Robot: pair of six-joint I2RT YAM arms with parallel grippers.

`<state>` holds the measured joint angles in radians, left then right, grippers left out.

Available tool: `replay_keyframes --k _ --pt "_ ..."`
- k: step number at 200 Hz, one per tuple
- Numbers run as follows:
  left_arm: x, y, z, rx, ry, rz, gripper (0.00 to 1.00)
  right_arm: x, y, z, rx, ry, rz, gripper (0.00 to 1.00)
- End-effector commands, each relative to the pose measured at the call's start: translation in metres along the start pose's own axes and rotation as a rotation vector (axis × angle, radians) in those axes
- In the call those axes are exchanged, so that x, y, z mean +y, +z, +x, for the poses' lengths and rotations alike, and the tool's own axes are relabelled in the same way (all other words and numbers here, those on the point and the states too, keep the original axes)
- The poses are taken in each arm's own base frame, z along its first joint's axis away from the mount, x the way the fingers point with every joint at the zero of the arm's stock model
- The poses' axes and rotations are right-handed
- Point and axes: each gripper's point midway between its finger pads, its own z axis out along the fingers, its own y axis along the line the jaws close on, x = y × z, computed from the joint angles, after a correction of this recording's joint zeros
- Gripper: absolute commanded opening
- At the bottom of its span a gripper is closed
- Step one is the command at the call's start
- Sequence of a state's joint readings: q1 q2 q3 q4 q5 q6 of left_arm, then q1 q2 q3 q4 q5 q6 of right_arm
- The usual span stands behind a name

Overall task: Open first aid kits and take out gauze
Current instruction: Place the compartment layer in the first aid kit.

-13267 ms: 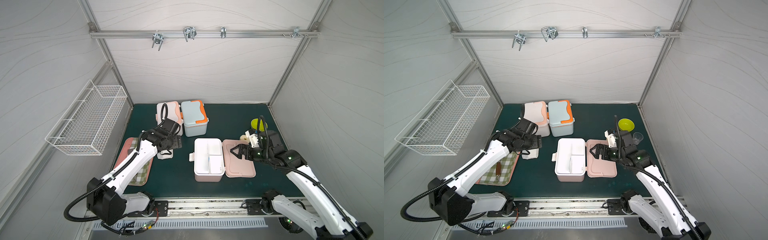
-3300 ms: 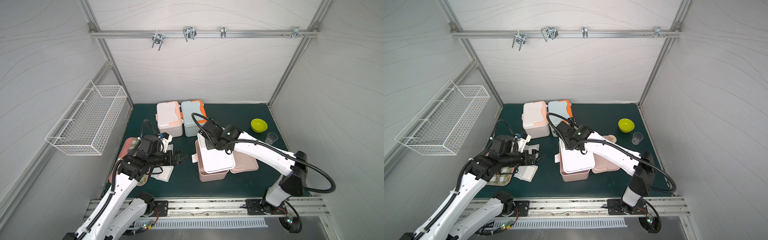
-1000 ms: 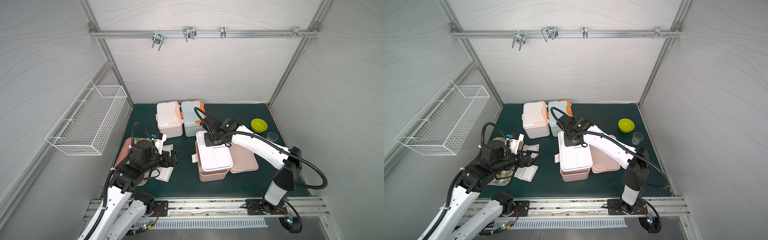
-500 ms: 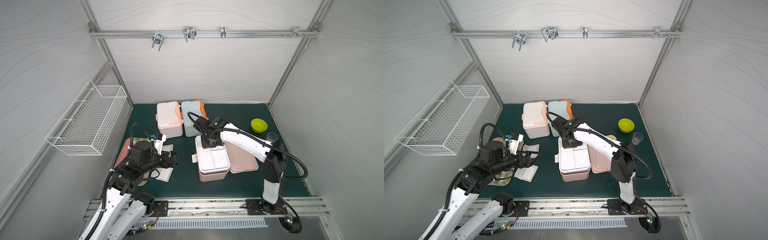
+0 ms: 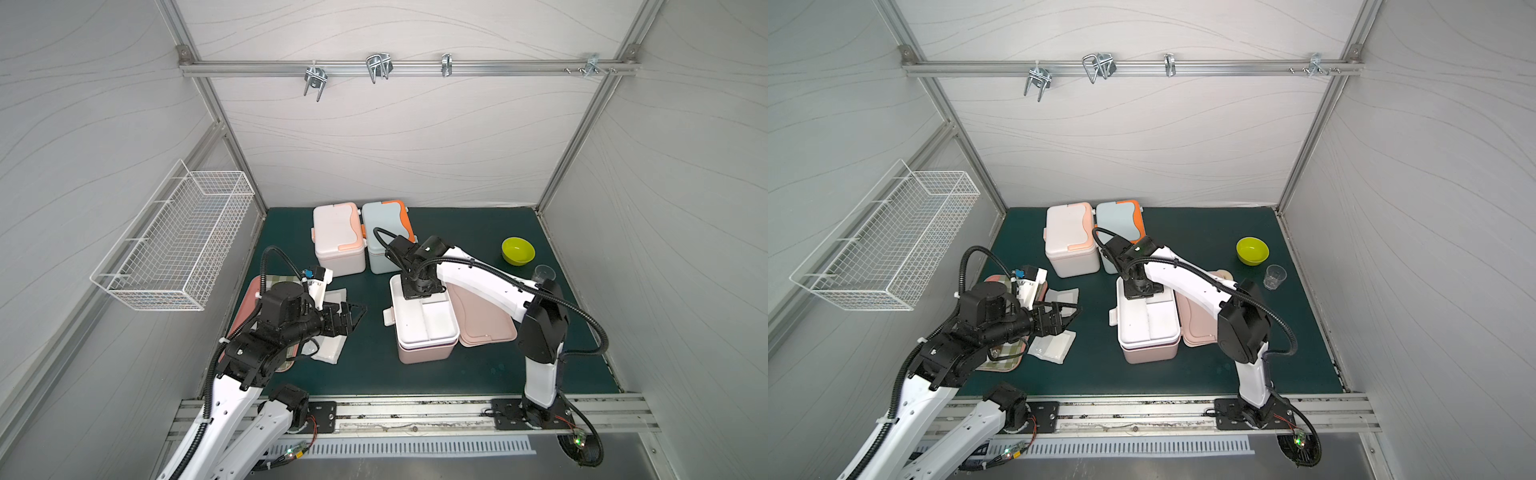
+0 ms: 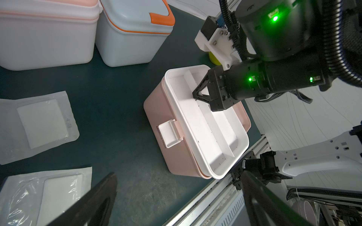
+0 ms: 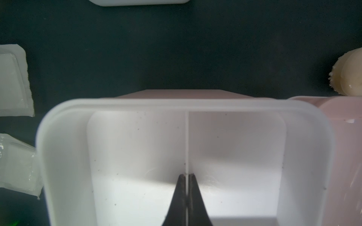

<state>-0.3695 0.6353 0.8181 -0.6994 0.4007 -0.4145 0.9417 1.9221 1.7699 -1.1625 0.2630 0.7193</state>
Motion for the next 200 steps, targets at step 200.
replay_keyframes --k 200 --pt "-0.006 0.001 -0.002 -0.003 0.031 0.026 0.99 -0.003 0.016 0.008 -0.002 0.097 -0.08 0.38"
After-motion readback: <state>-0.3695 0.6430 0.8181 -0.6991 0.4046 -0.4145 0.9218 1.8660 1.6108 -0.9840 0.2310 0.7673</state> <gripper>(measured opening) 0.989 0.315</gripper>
